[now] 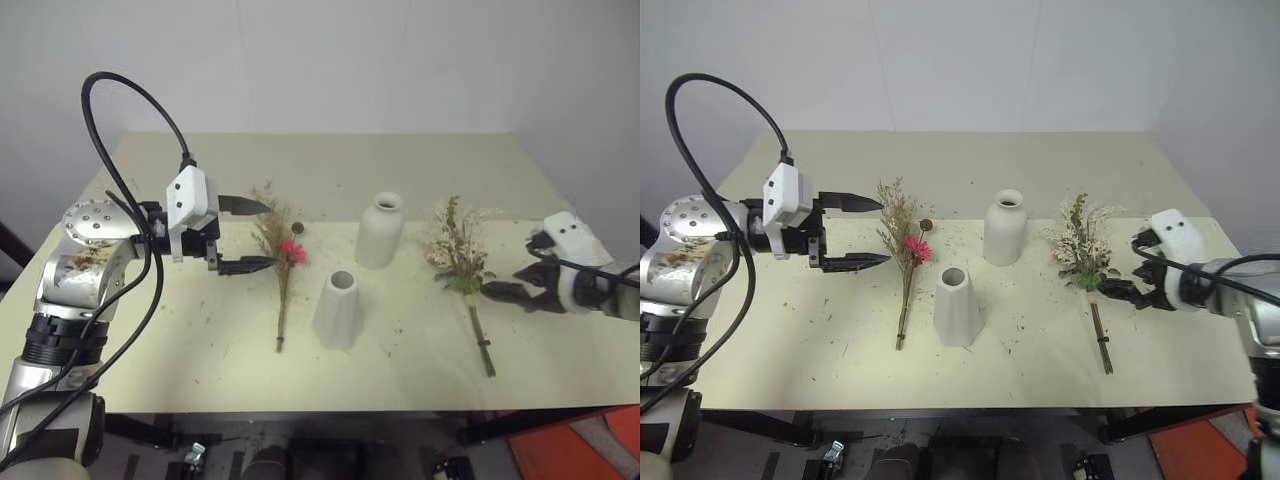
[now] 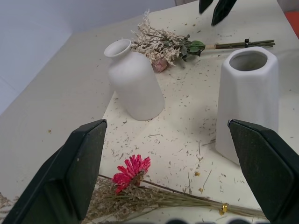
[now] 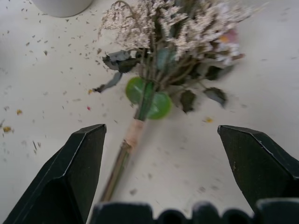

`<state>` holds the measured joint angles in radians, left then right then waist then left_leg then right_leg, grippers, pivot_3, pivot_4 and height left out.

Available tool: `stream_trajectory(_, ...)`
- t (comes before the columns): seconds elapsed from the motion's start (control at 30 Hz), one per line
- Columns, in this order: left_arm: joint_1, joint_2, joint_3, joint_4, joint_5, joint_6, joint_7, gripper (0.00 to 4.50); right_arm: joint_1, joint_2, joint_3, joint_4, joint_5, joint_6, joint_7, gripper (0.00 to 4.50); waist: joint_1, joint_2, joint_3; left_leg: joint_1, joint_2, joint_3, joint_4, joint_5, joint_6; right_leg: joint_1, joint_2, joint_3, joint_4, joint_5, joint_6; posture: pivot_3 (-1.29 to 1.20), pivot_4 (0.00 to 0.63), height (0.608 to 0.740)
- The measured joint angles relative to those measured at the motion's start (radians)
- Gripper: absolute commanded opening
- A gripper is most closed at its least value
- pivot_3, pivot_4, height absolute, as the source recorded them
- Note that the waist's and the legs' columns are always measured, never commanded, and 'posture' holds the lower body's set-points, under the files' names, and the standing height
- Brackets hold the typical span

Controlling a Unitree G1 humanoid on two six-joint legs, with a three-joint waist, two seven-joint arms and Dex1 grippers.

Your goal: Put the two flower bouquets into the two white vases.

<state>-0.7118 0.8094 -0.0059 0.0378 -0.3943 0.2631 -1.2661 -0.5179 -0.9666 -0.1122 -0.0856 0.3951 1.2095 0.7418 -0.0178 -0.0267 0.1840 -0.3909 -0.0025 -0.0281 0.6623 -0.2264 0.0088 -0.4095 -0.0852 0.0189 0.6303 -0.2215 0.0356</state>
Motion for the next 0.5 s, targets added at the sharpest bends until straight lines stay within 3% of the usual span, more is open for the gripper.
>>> stream_trajectory(0.17,0.0,-0.006,0.0,-0.003,0.002,0.001,0.0,4.5,-0.034,0.038,0.069,0.064,-0.013,0.0,-0.03,4.47,0.002,0.0,0.0,-0.004,0.0,0.0,0.0,0.0,0.0,-0.003,0.0,0.0,0.0,0.002,-0.002,0.0,0.15,0.74)
stream_trajectory(0.2,0.002,-0.005,0.001,-0.004,0.002,0.002,0.001,4.5,-0.037,0.048,0.079,0.082,-0.02,0.0,-0.035,4.31,0.003,0.0,0.0,-0.005,0.0,0.0,0.0,0.0,0.0,-0.005,0.0,0.0,0.0,0.002,-0.002,0.0,0.15,0.74)
stream_trajectory(0.27,0.012,0.001,0.005,-0.016,0.002,0.004,0.004,4.5,-0.057,0.07,0.105,0.132,-0.029,0.0,-0.051,3.87,0.003,0.0,0.0,-0.01,0.0,0.0,0.002,0.0,0.0,-0.012,0.0,0.001,0.002,0.004,-0.003,0.0,0.15,0.74)
stream_trajectory(0.5,0.061,0.02,0.016,-0.048,0.002,0.011,0.019,4.5,-0.105,0.084,0.137,0.216,-0.038,0.0,-0.052,1.44,0.0,0.0,0.0,-0.012,0.0,0.001,0.002,0.0,0.0,-0.014,0.001,0.001,0.001,0.006,-0.002,0.0,0.15,0.74)
